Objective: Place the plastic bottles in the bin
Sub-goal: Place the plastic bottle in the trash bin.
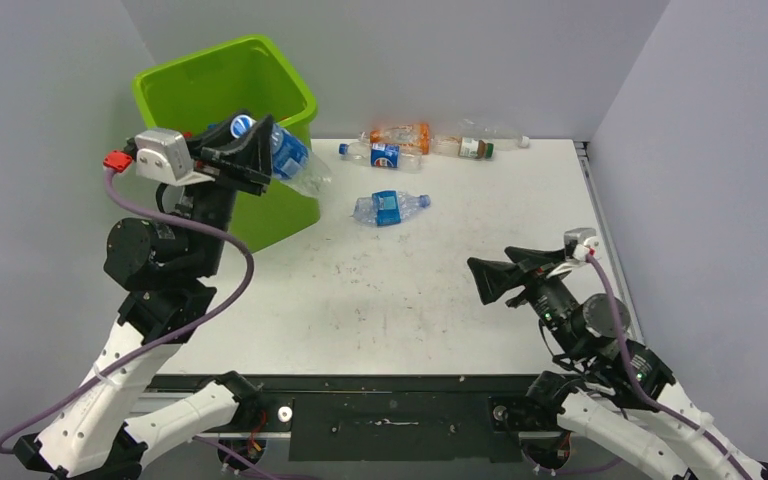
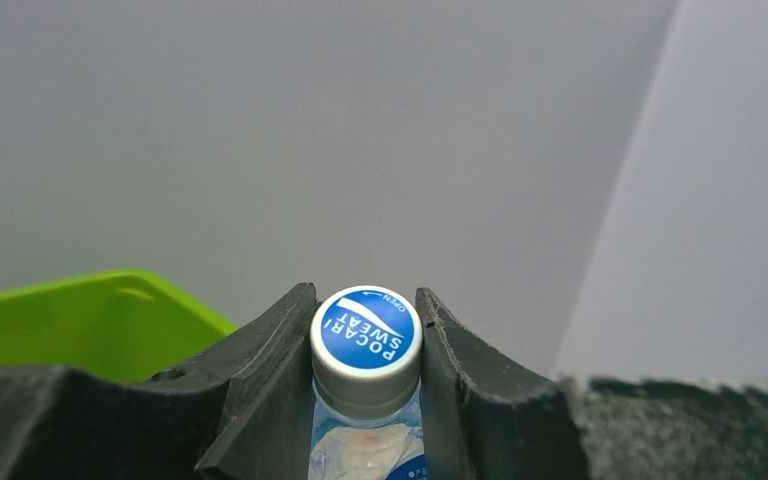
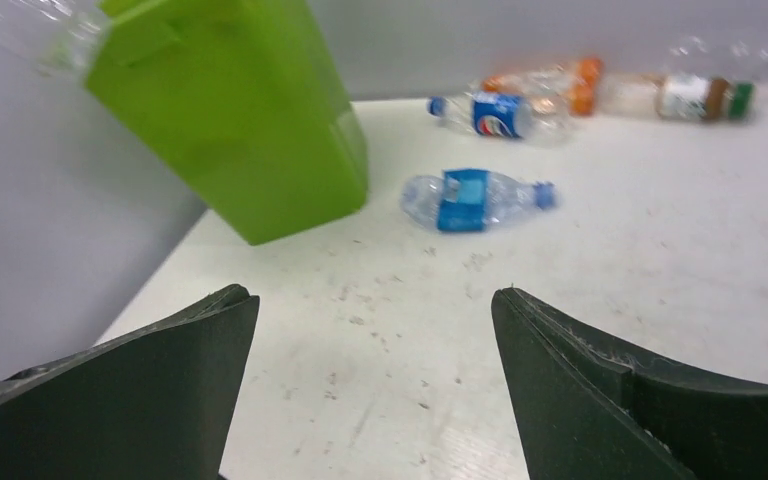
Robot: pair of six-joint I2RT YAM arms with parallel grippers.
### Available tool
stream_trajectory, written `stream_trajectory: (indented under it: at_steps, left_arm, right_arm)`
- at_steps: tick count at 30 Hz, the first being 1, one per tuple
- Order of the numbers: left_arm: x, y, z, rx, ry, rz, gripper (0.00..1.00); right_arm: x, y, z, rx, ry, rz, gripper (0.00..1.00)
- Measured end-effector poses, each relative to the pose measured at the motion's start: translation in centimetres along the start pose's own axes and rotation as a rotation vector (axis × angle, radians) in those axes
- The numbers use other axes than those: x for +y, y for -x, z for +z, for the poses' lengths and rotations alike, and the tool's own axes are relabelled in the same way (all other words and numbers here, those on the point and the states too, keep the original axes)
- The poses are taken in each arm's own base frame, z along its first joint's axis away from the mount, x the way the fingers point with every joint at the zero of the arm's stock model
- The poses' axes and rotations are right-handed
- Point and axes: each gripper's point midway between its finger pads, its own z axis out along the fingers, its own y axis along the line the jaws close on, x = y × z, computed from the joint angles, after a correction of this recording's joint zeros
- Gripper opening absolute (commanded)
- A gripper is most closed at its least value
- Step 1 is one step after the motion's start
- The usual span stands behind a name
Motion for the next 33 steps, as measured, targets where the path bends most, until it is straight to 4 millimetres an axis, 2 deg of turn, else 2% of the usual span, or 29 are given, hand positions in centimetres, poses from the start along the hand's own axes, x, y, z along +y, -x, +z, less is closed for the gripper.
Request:
stream_trajectory:
  at_steps: [2, 5, 14, 17, 20, 24, 25, 26, 28, 29, 30, 31, 33]
  left_arm:
    - [2.0, 1.3, 1.0, -0.040, 0.101, 0.068, 0.00]
    - [4.6, 2.9, 2.8, -0.107, 0.220, 0.126, 0.00]
    - [12.1, 5.6, 8.7, -0.275, 0.478, 0.201, 0.00]
    - [15.7, 4.4, 9.5, -0.288, 0.581, 0.234, 0.00]
    - [19.3, 2.0, 10.3, -0.271, 0.664, 0.261, 0.00]
    - [22.9, -0.7, 11.4, -0.243, 0.730, 0.279, 0.00]
    - [23.3, -1.2, 11.8, -0.239, 0.737, 0.282, 0.03]
    - [23.9, -1.5, 12.4, -0.237, 0.743, 0.287, 0.14]
    - [24.6, -1.7, 13.6, -0.245, 0.744, 0.291, 0.62]
    - [24.7, -1.7, 14.2, -0.252, 0.738, 0.292, 0.74]
    - [24.8, -1.6, 14.7, -0.255, 0.730, 0.297, 0.91]
    - [24.7, -1.4, 15.2, -0.264, 0.717, 0.291, 0.98]
    - [24.6, -0.9, 15.8, -0.283, 0.695, 0.273, 0.96]
  right_arm:
    - [-1.9, -2.2, 0.5, 0.043, -0.090, -0.005, 0.90]
    - [-3.9, -4.1, 0.8, 0.077, -0.190, -0.011, 0.90]
    - [-5.5, -5.2, 1.1, 0.069, -0.265, -0.005, 0.90]
    - [-5.8, -5.9, 1.1, 0.081, -0.275, -0.012, 0.90]
    - [-6.0, -6.4, 1.0, 0.089, -0.280, -0.018, 0.90]
    - [-6.1, -6.4, 1.0, 0.091, -0.279, -0.029, 0.90]
    - [-6.1, -6.4, 1.0, 0.091, -0.279, -0.030, 0.90]
    - [-6.1, -6.4, 1.0, 0.092, -0.279, -0.032, 0.90]
    - [-6.1, -6.4, 1.0, 0.092, -0.277, -0.033, 0.90]
    - [-6.1, -6.4, 1.0, 0.092, -0.276, -0.035, 0.90]
    - [-6.1, -6.4, 1.0, 0.092, -0.276, -0.035, 0.90]
    - [-6.1, -6.4, 1.0, 0.093, -0.276, -0.036, 0.90]
    - [-6.1, -6.4, 1.0, 0.093, -0.276, -0.036, 0.90]
